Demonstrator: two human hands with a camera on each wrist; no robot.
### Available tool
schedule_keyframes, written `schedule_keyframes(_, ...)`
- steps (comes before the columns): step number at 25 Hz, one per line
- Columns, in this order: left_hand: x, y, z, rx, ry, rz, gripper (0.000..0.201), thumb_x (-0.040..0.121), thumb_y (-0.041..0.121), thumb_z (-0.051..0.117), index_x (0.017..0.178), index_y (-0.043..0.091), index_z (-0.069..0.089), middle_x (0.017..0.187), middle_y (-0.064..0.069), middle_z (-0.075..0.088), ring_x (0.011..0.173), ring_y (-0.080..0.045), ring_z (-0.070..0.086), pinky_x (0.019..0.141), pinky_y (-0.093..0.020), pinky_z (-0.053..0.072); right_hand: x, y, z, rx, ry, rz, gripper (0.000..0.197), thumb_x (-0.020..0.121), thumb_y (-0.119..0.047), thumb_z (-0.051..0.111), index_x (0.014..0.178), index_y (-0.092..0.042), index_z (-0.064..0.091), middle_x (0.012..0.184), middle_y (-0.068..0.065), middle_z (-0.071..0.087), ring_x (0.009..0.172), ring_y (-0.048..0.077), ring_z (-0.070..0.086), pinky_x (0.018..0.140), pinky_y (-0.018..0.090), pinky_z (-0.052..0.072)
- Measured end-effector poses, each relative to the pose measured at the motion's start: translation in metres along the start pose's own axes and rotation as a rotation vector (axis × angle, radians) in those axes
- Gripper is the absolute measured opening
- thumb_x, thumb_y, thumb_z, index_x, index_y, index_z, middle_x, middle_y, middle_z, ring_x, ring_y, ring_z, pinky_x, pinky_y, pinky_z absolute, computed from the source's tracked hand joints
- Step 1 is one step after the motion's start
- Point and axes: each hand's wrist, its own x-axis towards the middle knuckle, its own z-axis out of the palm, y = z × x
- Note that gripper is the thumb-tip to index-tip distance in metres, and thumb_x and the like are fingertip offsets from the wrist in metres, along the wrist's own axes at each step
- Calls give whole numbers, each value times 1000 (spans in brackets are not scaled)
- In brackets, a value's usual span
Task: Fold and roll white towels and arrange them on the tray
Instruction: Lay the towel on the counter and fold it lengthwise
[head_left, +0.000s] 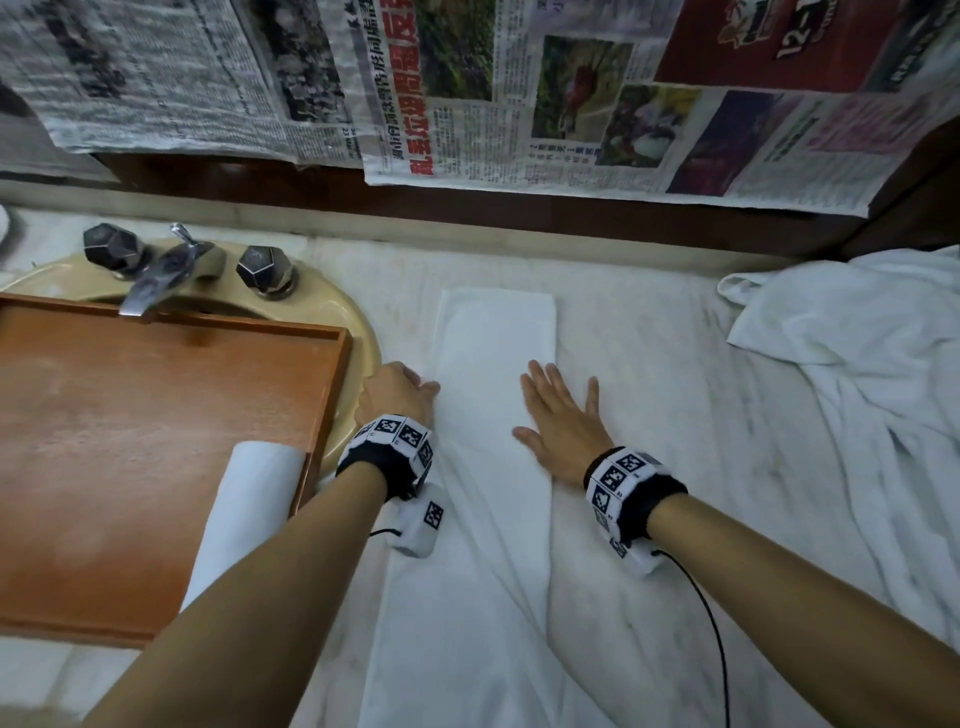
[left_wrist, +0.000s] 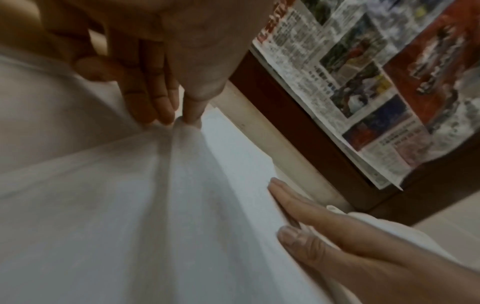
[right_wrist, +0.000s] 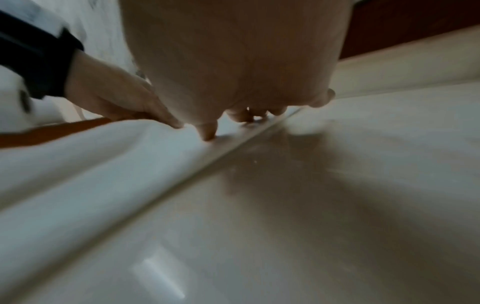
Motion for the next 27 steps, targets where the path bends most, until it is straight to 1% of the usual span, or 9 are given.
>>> schedule_keyframes(3, -37, -14, -6, -76, 40, 140, 19, 78, 39, 76, 79, 26, 62, 79, 6, 67, 79, -19, 64, 76, -36, 55, -33, -14, 13, 112, 216, -153, 57, 95, -25, 55, 146, -9, 36, 159, 12, 18, 147, 28, 16, 115, 60, 16)
schedule_keyframes(5, -66, -29, -8, -33, -145, 248, 19, 76, 42, 75, 70, 26, 65, 69, 9, 68, 70, -15, 65, 70, -34, 56, -59, -22, 24, 194, 321, -188, 39, 89, -19, 63, 127, -12, 59, 135, 8, 50, 125, 29, 46, 103, 51, 37)
schedule_keyframes(6, -83, -36, -11, 23, -290, 291, 17, 75, 42, 74, 70, 27, 67, 66, 10, 69, 65, -11, 65, 69, -33, 57, -73, -24, 26, 197, 282, -156, 35, 91, -23, 61, 125, -15, 61, 130, 3, 53, 121, 24, 48, 103, 46, 35)
schedule_keyframes(9, -126, -46, -16, 303, -649, 434, 9, 75, 33, 69, 83, 33, 72, 72, 15, 71, 66, -1, 63, 73, -28, 56, -102, -24, 33, 165, 122, -44, 48, 94, -39, 56, 138, -23, 49, 149, -9, 38, 140, 11, 29, 116, 50, 5)
schedule_keyframes(11, -147, -49, -12, 447, -696, 514, 22, 74, 28, 68, 93, 36, 72, 81, 14, 69, 78, -3, 63, 74, -24, 52, -112, -22, 38, 134, 38, -31, 71, 88, -53, 58, 149, -25, 32, 159, -14, 16, 148, 10, 9, 112, 62, -10)
schedule_keyframes(16, -153, -73, -15, 374, -689, 557, 14, 77, 27, 69, 90, 32, 71, 78, 13, 68, 67, -5, 65, 71, -25, 54, -122, -26, 54, -66, -57, -24, 110, 74, -75, 56, 155, -24, 0, 160, -14, -16, 147, 22, -18, 106, 73, -11)
schedule_keyframes(18, -149, -94, -25, 369, -664, 541, 12, 79, 26, 67, 91, 31, 69, 78, 13, 66, 66, -6, 64, 70, -26, 54, -124, -30, 56, -78, -1, -15, 107, 76, -70, 60, 154, -22, 6, 161, -10, -12, 148, 21, -17, 108, 71, -9)
schedule_keyframes(23, -172, -121, -21, 294, -731, 691, 29, 76, 21, 59, 101, 31, 68, 74, 13, 64, 67, -6, 60, 74, -28, 54, -137, -54, 67, -18, 117, 30, 74, 83, -44, 67, 145, -23, 32, 148, -5, 29, 141, 15, 21, 113, 65, -5)
schedule_keyframes(27, -197, -127, -13, 283, -797, 782, 20, 78, 20, 64, 96, 26, 69, 74, 13, 64, 63, 0, 57, 74, -26, 53, -148, -57, 71, -15, 47, 111, 86, 84, -54, 61, 152, -28, 16, 160, -9, 10, 148, 19, 4, 108, 73, -5)
